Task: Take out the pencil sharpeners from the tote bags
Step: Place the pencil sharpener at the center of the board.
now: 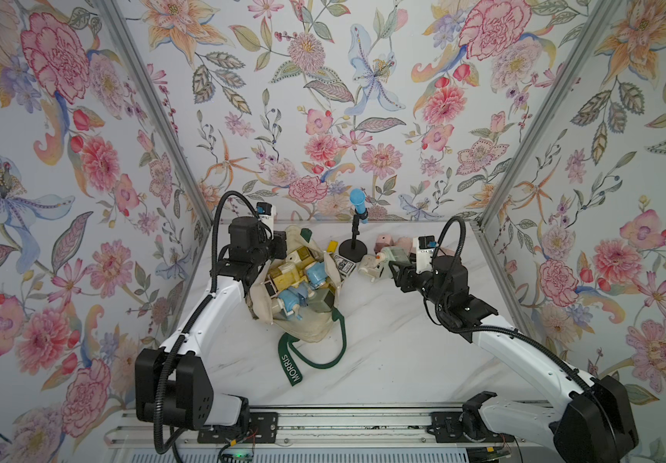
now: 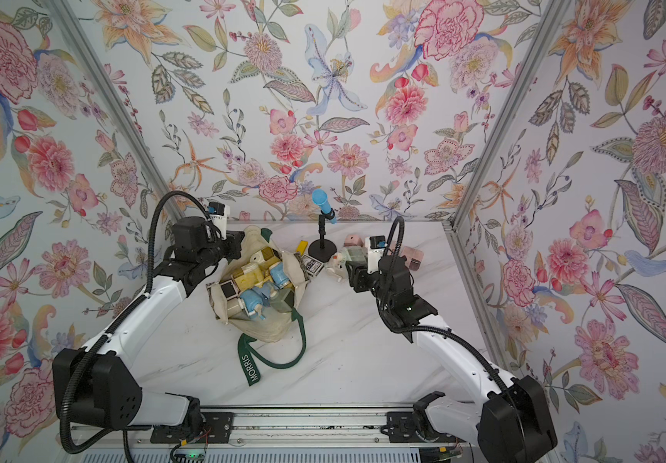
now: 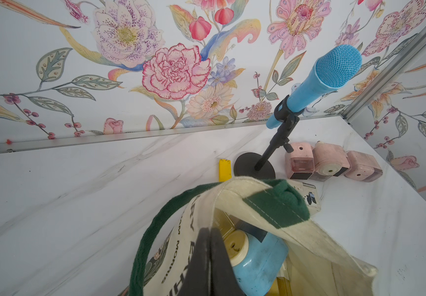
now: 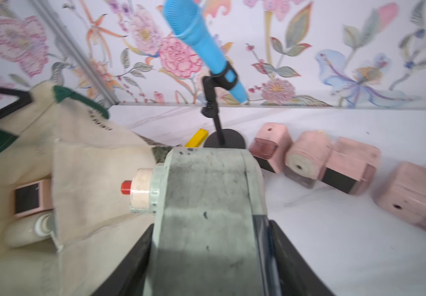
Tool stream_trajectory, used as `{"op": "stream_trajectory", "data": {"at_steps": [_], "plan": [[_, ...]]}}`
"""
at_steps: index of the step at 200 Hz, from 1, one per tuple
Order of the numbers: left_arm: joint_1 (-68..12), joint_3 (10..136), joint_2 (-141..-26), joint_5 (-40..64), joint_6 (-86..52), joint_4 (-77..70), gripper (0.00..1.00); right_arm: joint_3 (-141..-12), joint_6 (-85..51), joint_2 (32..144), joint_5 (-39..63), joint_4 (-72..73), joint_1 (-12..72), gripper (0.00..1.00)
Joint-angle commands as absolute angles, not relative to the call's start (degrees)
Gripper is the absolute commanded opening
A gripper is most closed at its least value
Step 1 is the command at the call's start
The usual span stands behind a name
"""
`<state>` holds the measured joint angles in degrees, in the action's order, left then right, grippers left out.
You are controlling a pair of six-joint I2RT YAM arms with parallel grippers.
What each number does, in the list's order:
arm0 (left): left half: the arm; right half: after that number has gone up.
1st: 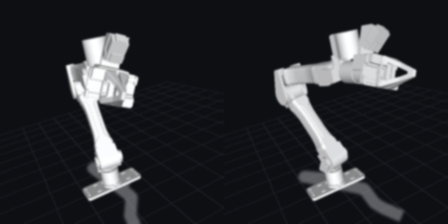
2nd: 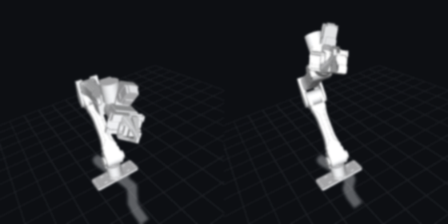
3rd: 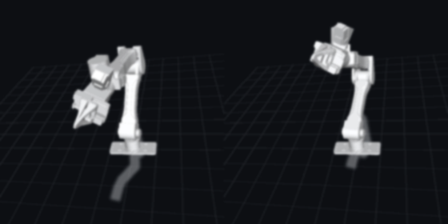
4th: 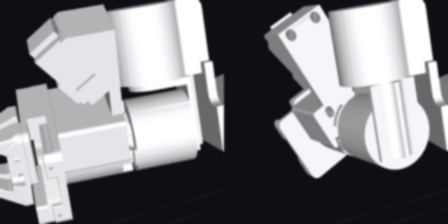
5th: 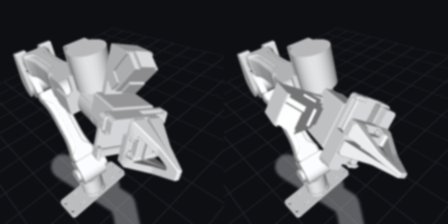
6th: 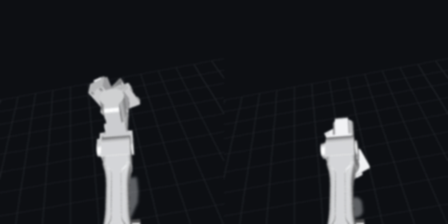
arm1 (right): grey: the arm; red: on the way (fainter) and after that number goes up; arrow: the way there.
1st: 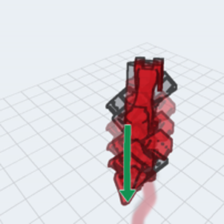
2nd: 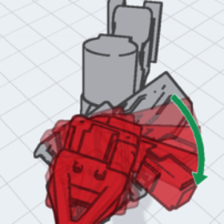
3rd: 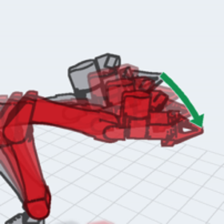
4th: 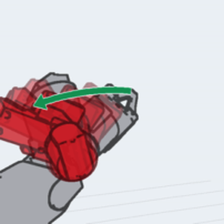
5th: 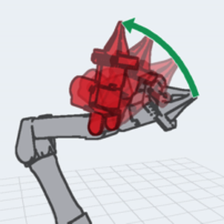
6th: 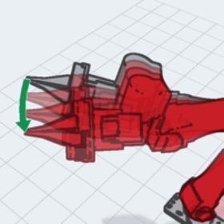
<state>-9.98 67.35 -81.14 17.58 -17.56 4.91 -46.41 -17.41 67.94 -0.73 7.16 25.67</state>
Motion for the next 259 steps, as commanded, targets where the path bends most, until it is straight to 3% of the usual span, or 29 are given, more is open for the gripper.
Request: {"op": "stream_trajectory", "data": {"at_steps": [1,46,93,190,259], "plan": [[-9.93,67.50,-78.62,17.58,-17.45,1.70,0.00,-45.77,-24.53,68.32,-4.22,9.76,20.44,0.37],[-10.01,67.68,-78.66,17.71,-17.49,1.70,0.00,-45.19,-32.06,70.49,-4.78,7.88,5.27,0.36],[-10.02,67.59,-78.49,17.75,-17.58,1.68,0.00,-50.59,-33.76,77.30,-10.92,1.80,-2.53,0.37],[-9.99,67.34,-77.99,17.92,-17.84,1.38,0.00,-68.70,-27.86,97.39,-24.84,-10.55,-5.06,0.42],[-9.92,67.59,-78.54,17.74,-17.67,1.74,0.00,-75.86,-27.27,108.96,-21.95,-15.25,-5.47,0.45]]}}
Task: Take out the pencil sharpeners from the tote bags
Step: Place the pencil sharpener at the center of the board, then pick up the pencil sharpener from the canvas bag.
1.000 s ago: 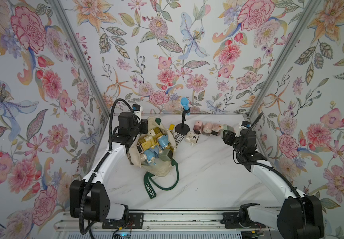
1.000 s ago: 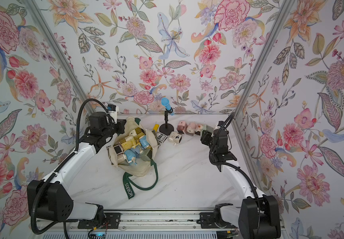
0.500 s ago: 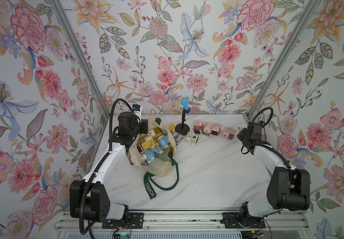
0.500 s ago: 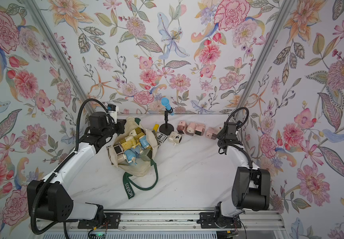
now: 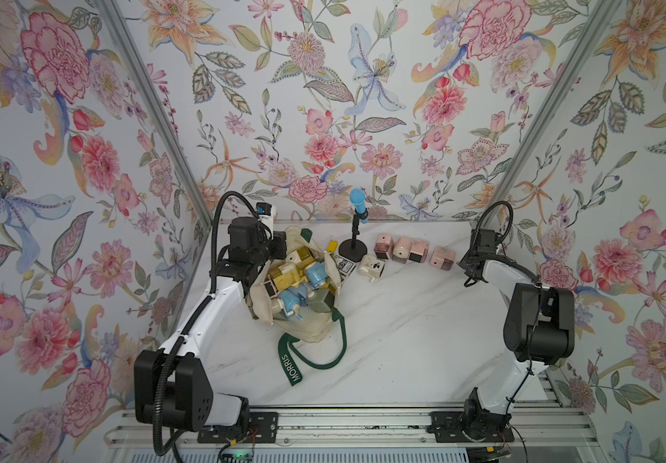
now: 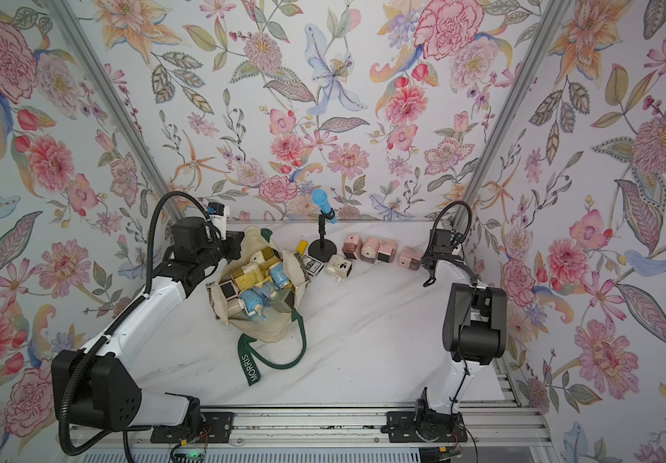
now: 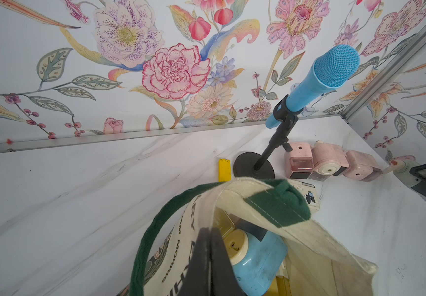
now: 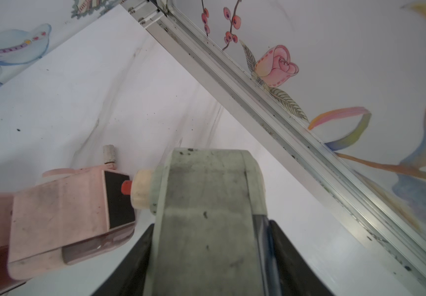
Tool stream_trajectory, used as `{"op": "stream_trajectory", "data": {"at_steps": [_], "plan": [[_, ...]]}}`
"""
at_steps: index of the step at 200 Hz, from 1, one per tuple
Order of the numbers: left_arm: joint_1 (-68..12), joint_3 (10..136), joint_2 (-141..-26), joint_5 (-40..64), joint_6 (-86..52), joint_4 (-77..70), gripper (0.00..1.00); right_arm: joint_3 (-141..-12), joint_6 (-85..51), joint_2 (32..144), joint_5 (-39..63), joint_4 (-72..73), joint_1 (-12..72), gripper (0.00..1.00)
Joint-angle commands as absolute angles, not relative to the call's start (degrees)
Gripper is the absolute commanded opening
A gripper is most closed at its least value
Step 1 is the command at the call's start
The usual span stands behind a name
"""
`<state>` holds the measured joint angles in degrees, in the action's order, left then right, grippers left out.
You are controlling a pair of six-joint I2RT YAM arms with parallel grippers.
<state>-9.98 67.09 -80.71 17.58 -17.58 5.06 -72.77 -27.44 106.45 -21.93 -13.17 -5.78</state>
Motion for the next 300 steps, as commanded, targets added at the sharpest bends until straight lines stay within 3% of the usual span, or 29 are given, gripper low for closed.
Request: {"op": "stream_trajectory", "data": {"at_steps": [1,45,90,130,168,202,272,300], "plan": [[-9.92,67.59,-78.51,17.75,-17.62,1.71,0.00,-75.94,-27.26,109.06,-21.92,-15.27,-5.42,0.45],[-9.93,67.54,-78.66,17.65,-17.58,1.71,0.00,-78.74,-26.02,113.50,-20.99,-15.74,-2.94,0.51],[-9.97,67.51,-78.49,17.77,-17.58,1.66,0.00,-79.45,-24.85,114.70,-20.03,-15.92,-2.12,0.69],[-9.99,67.59,-78.66,17.93,-17.58,1.81,0.00,-78.59,-24.17,111.10,-20.06,-15.98,-2.02,0.81],[-9.97,67.59,-78.73,17.75,-17.53,1.74,0.00,-76.48,-25.90,104.02,-19.46,-15.71,0.13,0.82],[-9.95,67.62,-78.84,17.42,-17.44,1.81,0.00,-74.19,-26.54,96.21,-20.43,-13.80,6.97,0.82],[-9.85,67.59,-79.19,16.79,-17.14,1.94,0.00,-67.66,-22.30,81.34,-27.11,-8.87,29.23,0.81],[-9.85,67.76,-79.28,16.87,-17.14,2.09,0.00,-60.96,-16.51,76.83,-25.22,0.42,37.66,0.78]]}}
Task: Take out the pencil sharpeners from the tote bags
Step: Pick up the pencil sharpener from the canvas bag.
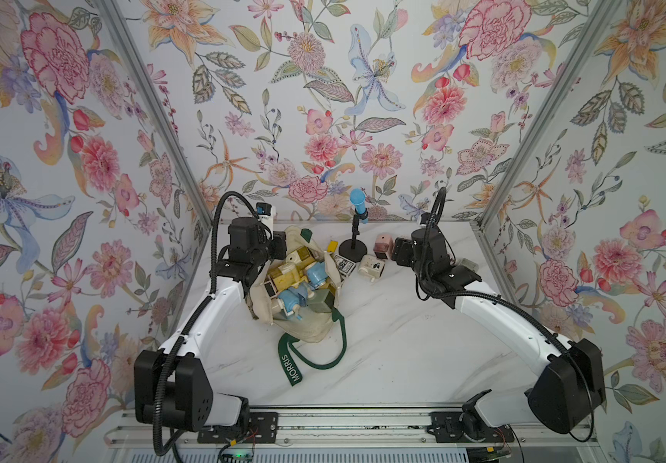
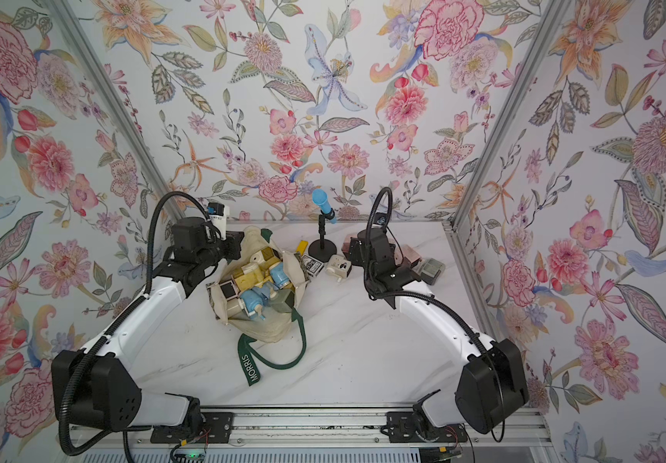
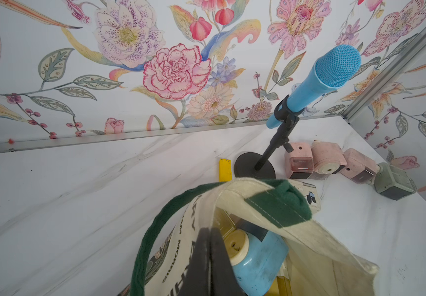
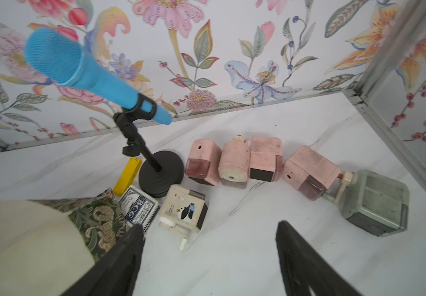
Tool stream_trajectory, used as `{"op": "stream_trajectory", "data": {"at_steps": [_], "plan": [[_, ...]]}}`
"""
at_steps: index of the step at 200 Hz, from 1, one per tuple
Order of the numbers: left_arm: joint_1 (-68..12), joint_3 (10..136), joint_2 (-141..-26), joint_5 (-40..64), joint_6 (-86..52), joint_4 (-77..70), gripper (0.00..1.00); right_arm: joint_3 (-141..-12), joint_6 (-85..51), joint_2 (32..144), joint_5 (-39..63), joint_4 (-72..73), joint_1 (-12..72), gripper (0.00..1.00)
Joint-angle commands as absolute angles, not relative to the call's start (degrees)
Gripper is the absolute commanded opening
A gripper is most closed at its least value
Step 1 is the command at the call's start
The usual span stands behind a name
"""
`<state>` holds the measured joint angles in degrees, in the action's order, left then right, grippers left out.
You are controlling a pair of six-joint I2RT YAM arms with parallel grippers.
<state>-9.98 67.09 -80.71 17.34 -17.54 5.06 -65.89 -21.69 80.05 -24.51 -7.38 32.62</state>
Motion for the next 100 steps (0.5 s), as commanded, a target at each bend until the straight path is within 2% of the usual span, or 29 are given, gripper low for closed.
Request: {"op": "stream_trajectory", "data": {"at_steps": [1,43,100], "plan": [[-9.89,67.81,-79.28,16.87,-17.14,2.05,0.00,-60.76,-16.30,76.78,-25.31,0.61,38.39,0.78],[-9.85,67.68,-79.28,16.68,-17.05,2.11,0.00,-59.30,-8.56,78.12,-24.29,5.17,49.86,0.76],[-9.89,67.59,-79.19,16.35,-16.67,2.36,0.00,-60.36,-4.14,84.07,-14.04,6.36,54.82,0.69]]}}
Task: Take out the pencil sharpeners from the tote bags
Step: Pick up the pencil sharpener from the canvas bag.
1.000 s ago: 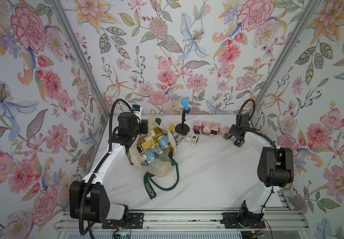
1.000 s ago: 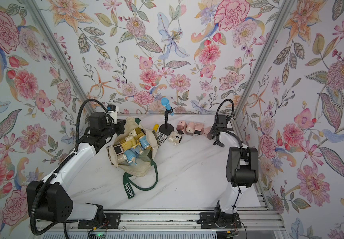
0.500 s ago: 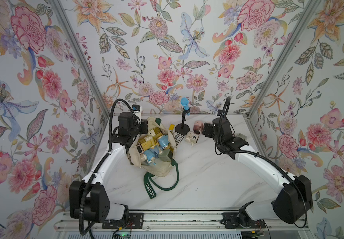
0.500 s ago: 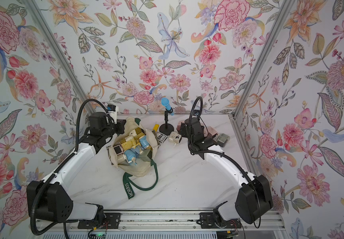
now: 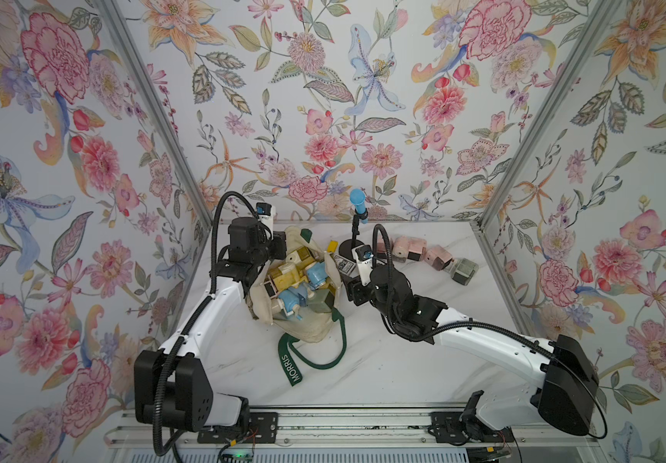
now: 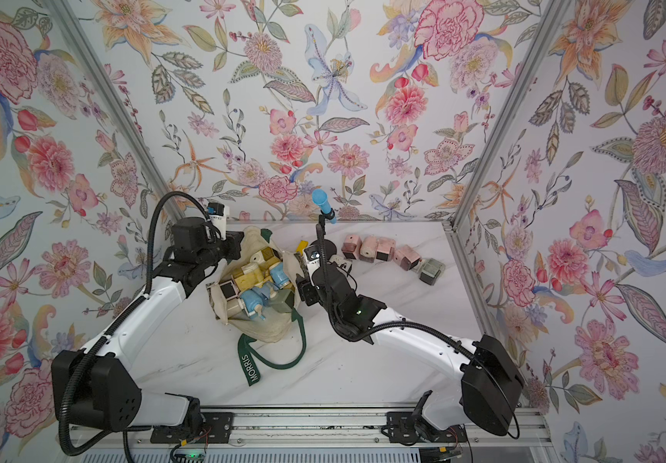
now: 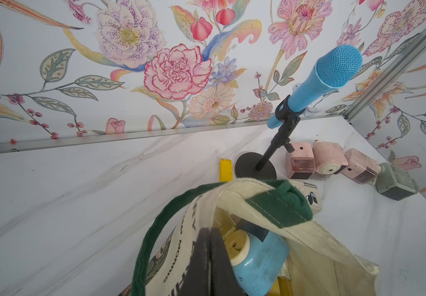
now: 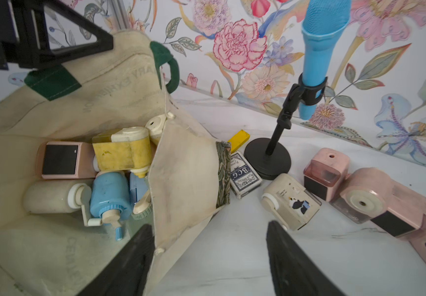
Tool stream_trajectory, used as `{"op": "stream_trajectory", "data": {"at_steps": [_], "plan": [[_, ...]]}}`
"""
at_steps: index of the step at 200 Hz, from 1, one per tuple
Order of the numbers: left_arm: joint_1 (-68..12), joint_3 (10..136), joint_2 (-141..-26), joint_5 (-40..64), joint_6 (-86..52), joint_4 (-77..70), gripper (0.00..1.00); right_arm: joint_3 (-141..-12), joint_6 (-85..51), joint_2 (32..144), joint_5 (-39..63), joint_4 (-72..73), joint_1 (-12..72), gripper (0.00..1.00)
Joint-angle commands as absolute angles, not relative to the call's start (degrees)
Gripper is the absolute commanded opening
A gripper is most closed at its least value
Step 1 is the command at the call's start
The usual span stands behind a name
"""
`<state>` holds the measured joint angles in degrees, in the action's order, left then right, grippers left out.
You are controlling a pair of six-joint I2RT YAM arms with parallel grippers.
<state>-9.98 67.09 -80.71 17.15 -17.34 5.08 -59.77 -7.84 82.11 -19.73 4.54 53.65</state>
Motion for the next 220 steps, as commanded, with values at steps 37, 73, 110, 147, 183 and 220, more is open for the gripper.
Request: {"op": "stream_trajectory", "data": {"at_steps": [37,73,110,147,183,220], "plan": [[-9.89,67.60,-79.09,16.48,-16.75,2.27,0.00,-63.37,-0.24,88.41,-9.14,3.61,58.21,0.69],[-9.86,67.72,-79.09,16.55,-16.79,2.28,0.00,-67.80,2.76,92.82,-9.38,0.05,62.78,0.71],[-9.91,67.60,-78.99,16.70,-16.90,2.11,0.00,-75.67,1.16,98.92,-9.73,-6.49,62.60,0.74],[-9.85,67.61,-78.92,16.61,-16.95,2.11,0.00,-86.44,1.63,107.36,-12.63,-16.49,61.80,0.82],[-9.89,67.50,-78.93,16.70,-16.90,2.19,0.00,-94.73,2.56,113.06,-15.45,-24.48,61.24,0.86],[-9.82,67.75,-79.19,16.87,-17.04,2.24,0.00,-98.48,3.65,116.67,-21.94,-28.71,61.09,0.92]]}}
